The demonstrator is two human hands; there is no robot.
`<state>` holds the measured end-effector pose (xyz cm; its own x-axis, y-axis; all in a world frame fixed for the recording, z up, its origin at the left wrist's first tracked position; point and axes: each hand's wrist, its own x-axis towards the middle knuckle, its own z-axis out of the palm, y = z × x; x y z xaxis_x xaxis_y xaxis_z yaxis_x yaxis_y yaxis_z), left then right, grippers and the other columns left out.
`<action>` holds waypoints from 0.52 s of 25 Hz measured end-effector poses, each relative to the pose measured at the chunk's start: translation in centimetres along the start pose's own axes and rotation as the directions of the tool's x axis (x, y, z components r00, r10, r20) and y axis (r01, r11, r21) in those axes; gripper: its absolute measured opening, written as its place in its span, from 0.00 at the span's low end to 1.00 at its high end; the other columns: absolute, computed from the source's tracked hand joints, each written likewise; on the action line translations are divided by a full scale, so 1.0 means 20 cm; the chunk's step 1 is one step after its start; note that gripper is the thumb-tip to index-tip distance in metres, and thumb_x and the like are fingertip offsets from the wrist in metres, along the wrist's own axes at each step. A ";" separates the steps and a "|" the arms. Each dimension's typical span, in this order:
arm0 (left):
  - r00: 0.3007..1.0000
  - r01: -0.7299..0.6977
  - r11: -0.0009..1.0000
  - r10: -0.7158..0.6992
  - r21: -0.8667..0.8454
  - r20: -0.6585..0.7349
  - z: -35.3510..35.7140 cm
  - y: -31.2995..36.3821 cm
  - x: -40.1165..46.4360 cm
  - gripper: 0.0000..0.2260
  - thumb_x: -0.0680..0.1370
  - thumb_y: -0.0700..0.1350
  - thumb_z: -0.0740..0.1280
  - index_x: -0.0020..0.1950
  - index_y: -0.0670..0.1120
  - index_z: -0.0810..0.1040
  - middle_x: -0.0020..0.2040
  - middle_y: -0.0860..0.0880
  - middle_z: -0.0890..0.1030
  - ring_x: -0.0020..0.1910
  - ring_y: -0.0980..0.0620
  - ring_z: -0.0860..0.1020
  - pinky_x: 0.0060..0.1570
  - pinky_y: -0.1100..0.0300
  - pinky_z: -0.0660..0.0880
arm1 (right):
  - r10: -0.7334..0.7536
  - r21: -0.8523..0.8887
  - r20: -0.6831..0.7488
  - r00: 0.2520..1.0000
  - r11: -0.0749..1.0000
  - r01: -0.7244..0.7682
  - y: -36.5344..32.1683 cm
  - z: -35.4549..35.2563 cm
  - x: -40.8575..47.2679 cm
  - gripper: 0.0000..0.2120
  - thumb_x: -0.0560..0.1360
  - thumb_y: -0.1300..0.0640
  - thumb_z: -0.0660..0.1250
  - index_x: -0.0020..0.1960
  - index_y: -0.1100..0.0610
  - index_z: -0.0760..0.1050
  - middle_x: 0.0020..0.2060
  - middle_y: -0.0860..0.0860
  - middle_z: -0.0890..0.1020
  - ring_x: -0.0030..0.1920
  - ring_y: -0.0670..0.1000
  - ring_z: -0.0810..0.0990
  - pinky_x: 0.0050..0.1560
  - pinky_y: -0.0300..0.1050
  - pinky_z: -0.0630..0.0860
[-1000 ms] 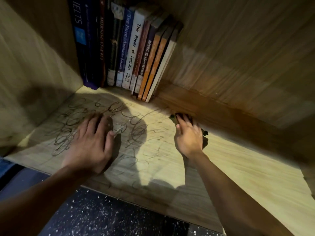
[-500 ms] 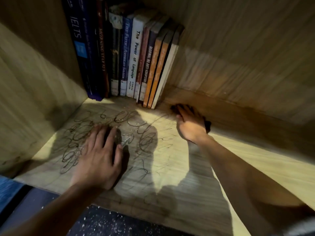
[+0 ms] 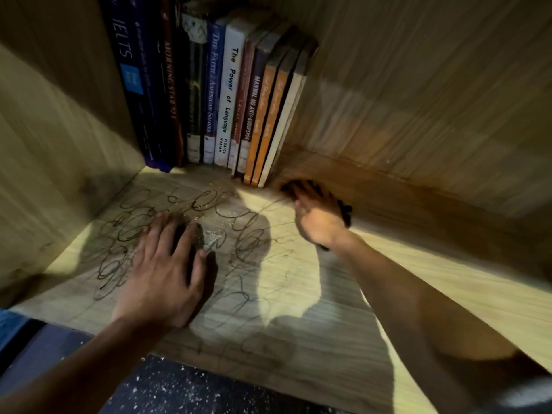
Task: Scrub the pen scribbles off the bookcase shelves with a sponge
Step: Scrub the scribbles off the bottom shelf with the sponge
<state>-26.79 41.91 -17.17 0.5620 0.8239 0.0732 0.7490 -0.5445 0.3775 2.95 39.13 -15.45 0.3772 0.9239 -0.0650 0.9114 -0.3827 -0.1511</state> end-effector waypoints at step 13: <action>0.999 0.002 1.000 0.000 0.032 -0.044 0.00 0.01 0.00 0.33 0.76 0.63 0.36 0.80 0.51 0.50 0.80 0.48 0.48 0.76 0.54 0.32 0.74 0.55 0.35 | -0.226 0.200 0.013 0.974 0.955 0.219 0.03 0.03 -0.10 0.20 0.83 0.49 0.49 0.74 0.40 0.60 0.76 0.39 0.56 0.77 0.46 0.48 0.75 0.46 0.45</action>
<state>-26.57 41.88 -17.08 0.5460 0.8301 0.1132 0.7606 -0.5478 0.3484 2.71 36.99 -15.97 0.1589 0.9864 -0.0422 0.9202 -0.1635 -0.3557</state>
